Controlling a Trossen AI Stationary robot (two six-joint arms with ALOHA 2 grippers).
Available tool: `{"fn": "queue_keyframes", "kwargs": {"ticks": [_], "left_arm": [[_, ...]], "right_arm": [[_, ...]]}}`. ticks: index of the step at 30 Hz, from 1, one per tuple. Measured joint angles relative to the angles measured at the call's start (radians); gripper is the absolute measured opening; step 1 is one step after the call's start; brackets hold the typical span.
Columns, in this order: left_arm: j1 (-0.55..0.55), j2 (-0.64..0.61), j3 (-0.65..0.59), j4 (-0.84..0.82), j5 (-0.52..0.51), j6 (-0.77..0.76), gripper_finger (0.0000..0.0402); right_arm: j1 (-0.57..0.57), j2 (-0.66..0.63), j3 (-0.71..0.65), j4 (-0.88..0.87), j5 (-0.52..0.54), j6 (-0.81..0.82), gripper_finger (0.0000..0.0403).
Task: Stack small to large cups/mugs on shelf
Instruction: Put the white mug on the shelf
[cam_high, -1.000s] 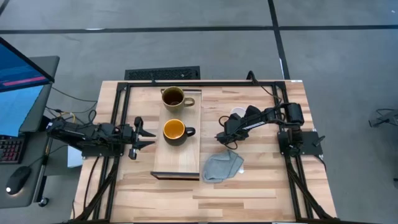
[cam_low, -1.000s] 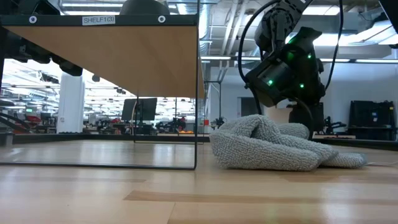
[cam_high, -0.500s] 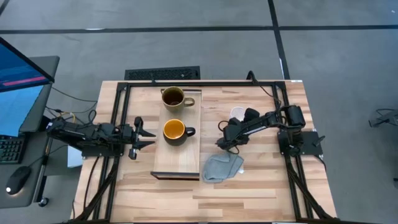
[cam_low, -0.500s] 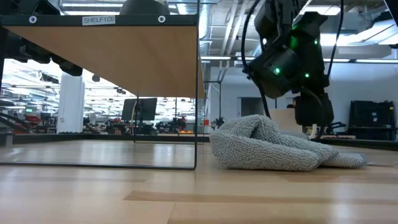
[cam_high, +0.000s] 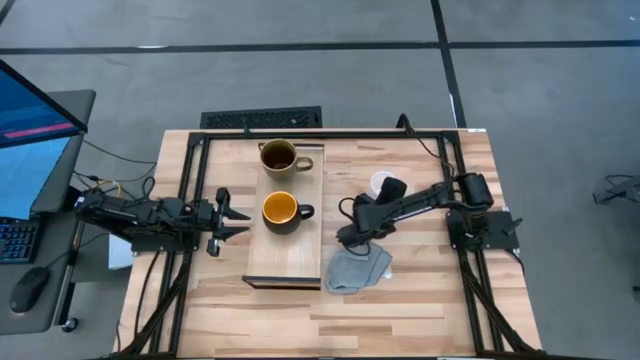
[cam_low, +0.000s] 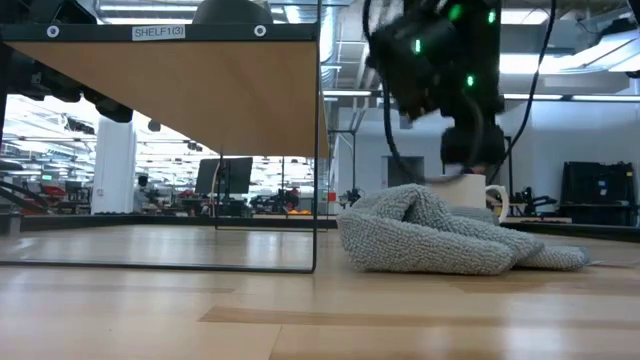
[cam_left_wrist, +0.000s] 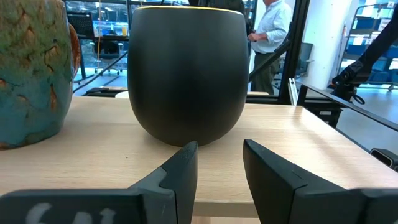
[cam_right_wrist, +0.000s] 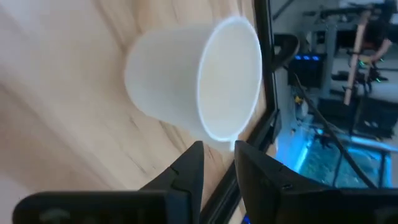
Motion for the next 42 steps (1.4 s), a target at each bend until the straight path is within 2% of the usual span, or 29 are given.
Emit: {"fn": "queue_keyframes", "kwargs": {"ticks": [4, 9, 13, 16, 20, 25, 29, 34, 37, 40, 42], "left_arm": [[0.000, 0.000, 0.000, 0.000, 0.000, -0.001, 0.0119], [0.000, 0.000, 0.000, 0.000, 0.000, -0.004, 0.0119], [0.000, 0.000, 0.000, 0.000, 0.000, -0.004, 0.0119], [0.000, 0.000, 0.000, 0.000, 0.000, -0.001, 0.0119], [0.000, 0.000, 0.000, 0.000, 0.000, -0.008, 0.0119], [0.000, 0.000, 0.000, 0.000, 0.000, -0.029, 0.0119], [0.000, 0.000, 0.000, 0.000, 0.000, -0.029, 0.0119], [0.000, 0.000, 0.000, 0.000, 0.000, -0.029, 0.0119], [0.000, 0.000, 0.000, 0.000, 0.000, -0.030, 0.0119], [0.000, 0.000, 0.000, 0.000, 0.000, -0.042, 0.0119], [0.000, 0.000, 0.000, 0.000, 0.000, -0.051, 0.0119]], "right_arm": [[0.016, -0.058, 0.046, 0.001, 0.002, -0.029, 0.0113], [0.020, -0.225, 0.042, 0.000, 0.016, -0.075, 0.0113], [0.020, -0.396, 0.015, 0.038, 0.110, -0.134, 0.0113], [0.011, -0.510, -0.009, 0.087, 0.146, -0.227, 0.0113], [-0.020, -0.638, -0.049, 0.214, 0.134, -0.361, 0.0113], [-0.059, -0.722, -0.080, 0.335, 0.093, -0.509, 0.0113], [-0.069, -0.743, -0.118, 0.443, 0.080, -0.517, 0.0113], [-0.094, -0.703, -0.119, 0.405, -0.004, -0.524, 0.0113], [-0.152, -0.668, -0.119, 0.310, -0.119, -0.527, 0.0113], [-0.215, -0.625, -0.120, 0.203, -0.268, -0.602, 0.0113], [-0.253, -0.601, -0.120, 0.182, -0.331, -0.668, 0.0113]]}}
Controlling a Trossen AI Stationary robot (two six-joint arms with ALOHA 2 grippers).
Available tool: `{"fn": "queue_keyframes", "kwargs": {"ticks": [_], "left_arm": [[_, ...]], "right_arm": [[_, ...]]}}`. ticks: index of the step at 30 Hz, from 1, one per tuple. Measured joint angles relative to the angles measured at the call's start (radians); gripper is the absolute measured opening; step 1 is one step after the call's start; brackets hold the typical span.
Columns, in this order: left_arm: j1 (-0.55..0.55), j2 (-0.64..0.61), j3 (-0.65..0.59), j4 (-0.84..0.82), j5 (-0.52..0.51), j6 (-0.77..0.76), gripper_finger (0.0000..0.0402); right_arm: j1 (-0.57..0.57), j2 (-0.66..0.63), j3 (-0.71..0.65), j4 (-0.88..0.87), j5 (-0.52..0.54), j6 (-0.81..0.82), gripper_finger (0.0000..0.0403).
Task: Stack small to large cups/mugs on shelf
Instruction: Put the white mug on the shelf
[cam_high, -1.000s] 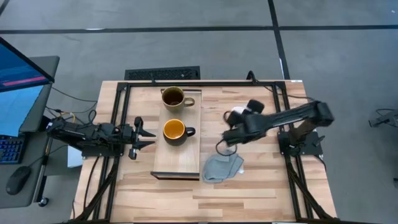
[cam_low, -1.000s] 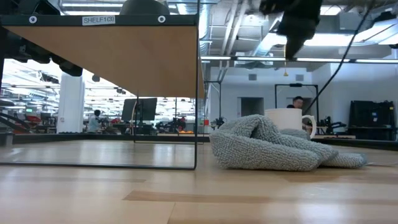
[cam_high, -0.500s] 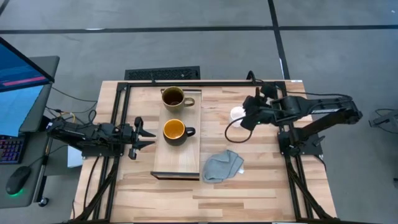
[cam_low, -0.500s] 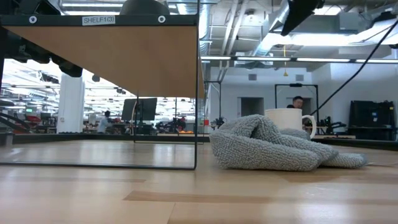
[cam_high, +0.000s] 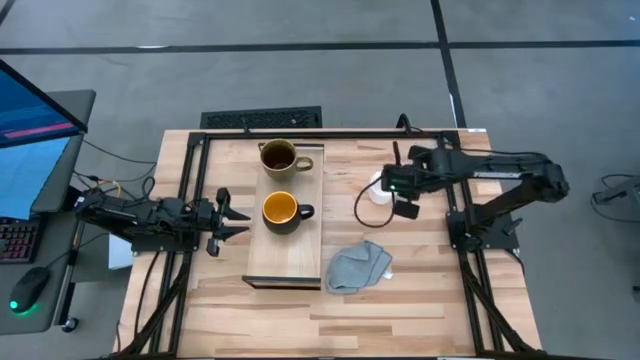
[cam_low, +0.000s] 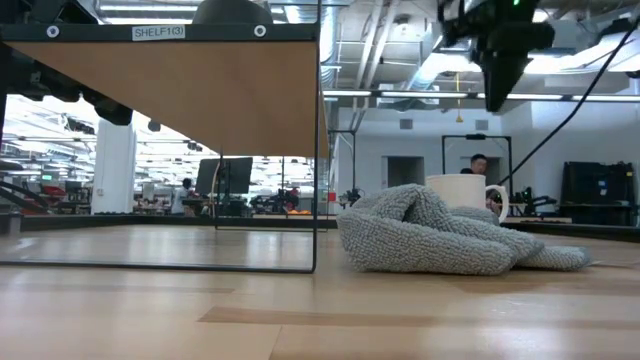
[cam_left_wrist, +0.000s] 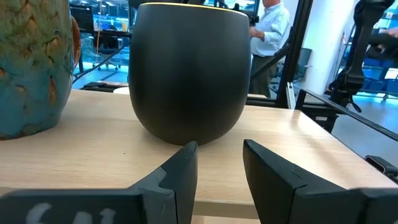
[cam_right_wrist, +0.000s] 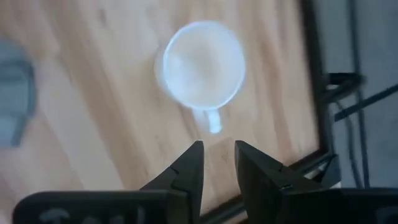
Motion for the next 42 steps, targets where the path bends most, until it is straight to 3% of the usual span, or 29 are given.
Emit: {"fn": "queue_keyframes", "kwargs": {"ticks": [5, 11, 21, 25, 32, 42], "left_arm": [[0.000, 0.000, 0.000, 0.000, 0.000, -0.005, 0.0119], [0.000, 0.000, 0.000, 0.000, 0.000, -0.027, 0.0119], [0.000, 0.000, 0.000, -0.006, 0.040, -0.027, 0.0119], [0.000, 0.000, 0.000, -0.013, 0.082, -0.027, 0.0119], [0.000, 0.000, 0.000, -0.017, 0.097, -0.026, 0.0119], [0.000, 0.000, 0.000, -0.017, 0.096, -0.019, 0.0119]], "right_arm": [[-0.066, 0.052, 0.000, 0.023, -0.054, -0.188, 0.0113], [-0.142, 0.091, 0.000, 0.039, -0.059, -0.247, 0.0113], [-0.279, 0.075, -0.005, 0.086, -0.117, -0.168, 0.0113], [-0.330, 0.032, -0.082, 0.101, -0.164, -0.135, 0.0113], [-0.350, -0.023, -0.210, 0.150, -0.161, -0.160, 0.0113], [-0.321, -0.025, -0.285, 0.275, -0.164, -0.244, 0.0113]]}}
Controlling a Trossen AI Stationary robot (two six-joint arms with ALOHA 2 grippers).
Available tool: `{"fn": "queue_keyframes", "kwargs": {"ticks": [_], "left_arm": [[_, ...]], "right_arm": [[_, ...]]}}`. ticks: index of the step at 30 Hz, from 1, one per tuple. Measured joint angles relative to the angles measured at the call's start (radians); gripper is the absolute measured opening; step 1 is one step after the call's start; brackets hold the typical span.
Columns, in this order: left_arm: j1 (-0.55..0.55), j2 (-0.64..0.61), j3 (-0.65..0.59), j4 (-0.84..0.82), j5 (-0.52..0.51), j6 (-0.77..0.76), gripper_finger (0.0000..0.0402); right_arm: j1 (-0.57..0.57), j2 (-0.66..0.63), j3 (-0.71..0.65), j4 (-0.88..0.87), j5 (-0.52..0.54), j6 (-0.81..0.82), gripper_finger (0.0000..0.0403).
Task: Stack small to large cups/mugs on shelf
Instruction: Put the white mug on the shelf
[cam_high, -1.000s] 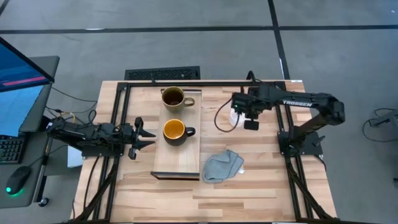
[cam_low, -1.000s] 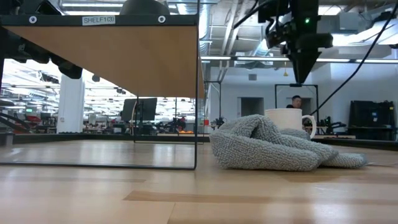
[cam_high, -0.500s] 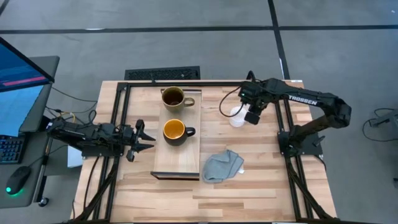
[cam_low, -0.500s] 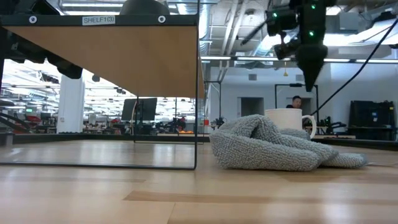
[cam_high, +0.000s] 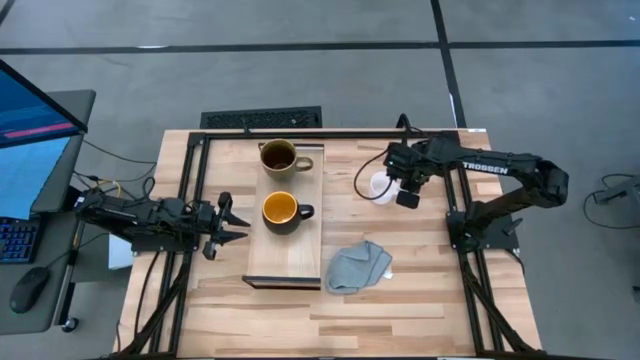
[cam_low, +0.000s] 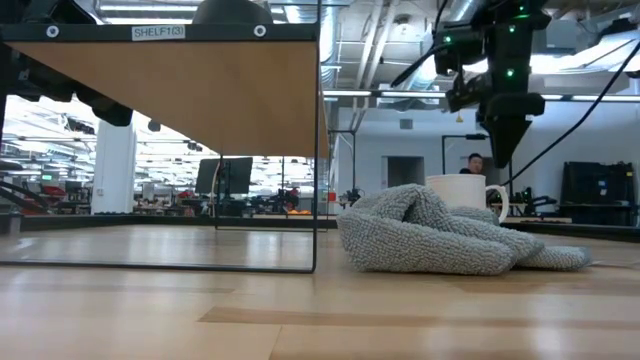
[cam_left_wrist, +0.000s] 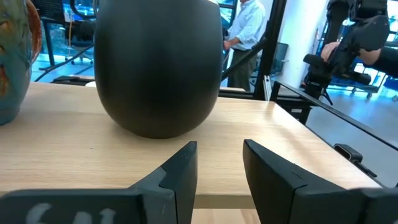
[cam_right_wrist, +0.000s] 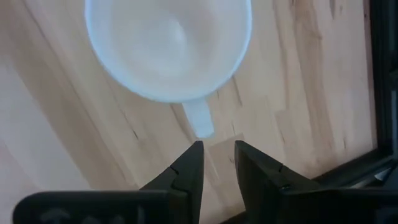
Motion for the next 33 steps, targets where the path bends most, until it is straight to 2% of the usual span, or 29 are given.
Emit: {"fn": "queue_keyframes", "kwargs": {"ticks": [8, 21, 33], "left_arm": [[0.000, 0.000, 0.000, 0.000, -0.001, 0.000, 0.0119], [0.000, 0.000, 0.000, 0.000, -0.002, 0.000, 0.0119], [0.000, 0.000, 0.000, 0.000, -0.004, 0.012, 0.0119]], "right_arm": [[-0.004, 0.002, -0.002, 0.005, 0.003, -0.010, 0.0124], [-0.002, 0.002, -0.002, 0.025, 0.004, 0.006, 0.0205], [-0.002, 0.003, -0.001, 0.032, 0.004, -0.031, 0.0211]]}}
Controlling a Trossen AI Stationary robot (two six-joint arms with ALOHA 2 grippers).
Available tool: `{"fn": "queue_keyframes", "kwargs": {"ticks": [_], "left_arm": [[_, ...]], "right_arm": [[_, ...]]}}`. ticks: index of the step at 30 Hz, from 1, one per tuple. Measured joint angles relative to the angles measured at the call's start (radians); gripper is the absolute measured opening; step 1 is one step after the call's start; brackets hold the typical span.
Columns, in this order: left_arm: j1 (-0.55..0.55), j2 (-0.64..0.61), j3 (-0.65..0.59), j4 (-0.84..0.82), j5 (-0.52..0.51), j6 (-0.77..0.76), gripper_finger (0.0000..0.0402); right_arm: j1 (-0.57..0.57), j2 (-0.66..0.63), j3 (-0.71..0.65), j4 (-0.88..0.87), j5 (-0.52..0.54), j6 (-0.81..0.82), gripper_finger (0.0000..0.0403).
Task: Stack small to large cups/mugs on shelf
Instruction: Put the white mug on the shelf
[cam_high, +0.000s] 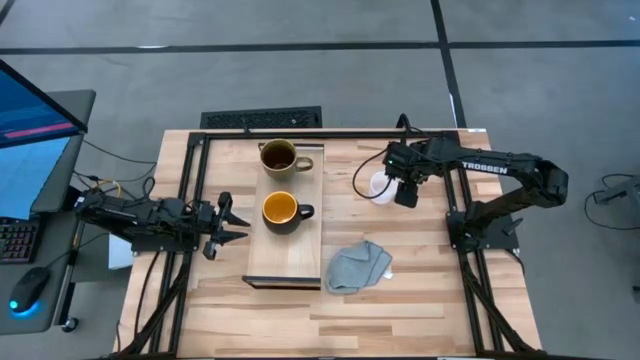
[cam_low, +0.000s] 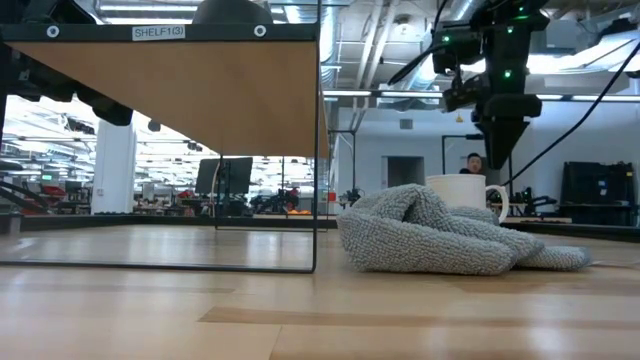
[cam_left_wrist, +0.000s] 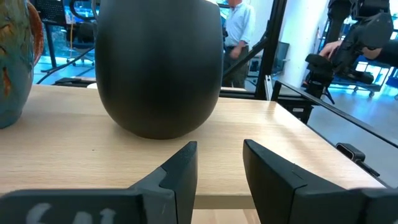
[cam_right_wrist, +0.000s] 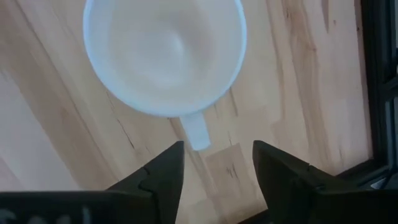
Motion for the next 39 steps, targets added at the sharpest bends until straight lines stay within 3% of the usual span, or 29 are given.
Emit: {"fn": "queue_keyframes", "kwargs": {"ticks": [7, 19, 31, 39], "left_arm": [[0.000, 0.000, 0.000, 0.000, 0.000, 0.001, 0.0119], [0.000, 0.000, 0.000, 0.000, 0.001, 0.003, 0.0119], [0.000, 0.000, 0.000, -0.001, 0.008, 0.003, 0.0119], [0.000, 0.000, 0.000, -0.002, 0.008, 0.003, 0.0119]], "right_arm": [[0.041, 0.000, 0.000, 0.000, 0.001, -0.134, 0.0199], [0.050, 0.025, 0.000, 0.001, 0.000, -0.090, 0.0176], [0.039, 0.152, 0.000, 0.011, 0.000, -0.082, 0.0176], [0.002, 0.187, 0.001, 0.053, 0.002, -0.070, 0.0156]]}}
